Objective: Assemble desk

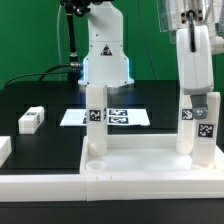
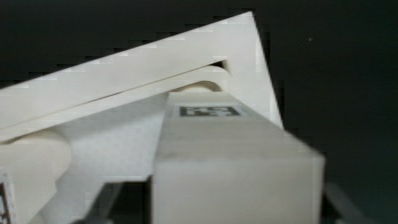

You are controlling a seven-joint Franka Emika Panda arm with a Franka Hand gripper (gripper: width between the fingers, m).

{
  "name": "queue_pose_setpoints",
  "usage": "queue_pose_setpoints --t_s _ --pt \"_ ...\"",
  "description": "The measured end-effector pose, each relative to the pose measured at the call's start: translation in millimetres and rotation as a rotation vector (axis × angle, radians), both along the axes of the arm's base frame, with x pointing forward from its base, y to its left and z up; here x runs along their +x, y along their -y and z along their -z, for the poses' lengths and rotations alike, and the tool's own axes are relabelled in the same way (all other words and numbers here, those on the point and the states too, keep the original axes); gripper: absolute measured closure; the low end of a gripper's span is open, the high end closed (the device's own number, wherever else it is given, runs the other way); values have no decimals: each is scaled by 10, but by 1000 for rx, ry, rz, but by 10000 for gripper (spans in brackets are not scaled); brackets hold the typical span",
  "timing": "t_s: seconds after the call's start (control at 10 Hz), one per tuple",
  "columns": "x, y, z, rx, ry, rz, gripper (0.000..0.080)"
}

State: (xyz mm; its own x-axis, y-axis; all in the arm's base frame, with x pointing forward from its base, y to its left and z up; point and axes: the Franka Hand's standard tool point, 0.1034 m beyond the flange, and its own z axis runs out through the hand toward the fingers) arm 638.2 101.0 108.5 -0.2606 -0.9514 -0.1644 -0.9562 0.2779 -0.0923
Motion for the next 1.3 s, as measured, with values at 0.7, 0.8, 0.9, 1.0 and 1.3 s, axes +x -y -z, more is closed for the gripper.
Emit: queue_pose_setpoints --t_s 0.7,0.8,0.9,1.0,1.3 --pt "-12 -57 2 -103 49 -710 150" --pt "1 -53 -21 -128 63 -838 150" --pt "29 -68 -68 -163 88 -1012 150" --pt "95 -99 -93 -221 135 -1197 150" --pt "155 -97 -85 -274 181 -1359 150"
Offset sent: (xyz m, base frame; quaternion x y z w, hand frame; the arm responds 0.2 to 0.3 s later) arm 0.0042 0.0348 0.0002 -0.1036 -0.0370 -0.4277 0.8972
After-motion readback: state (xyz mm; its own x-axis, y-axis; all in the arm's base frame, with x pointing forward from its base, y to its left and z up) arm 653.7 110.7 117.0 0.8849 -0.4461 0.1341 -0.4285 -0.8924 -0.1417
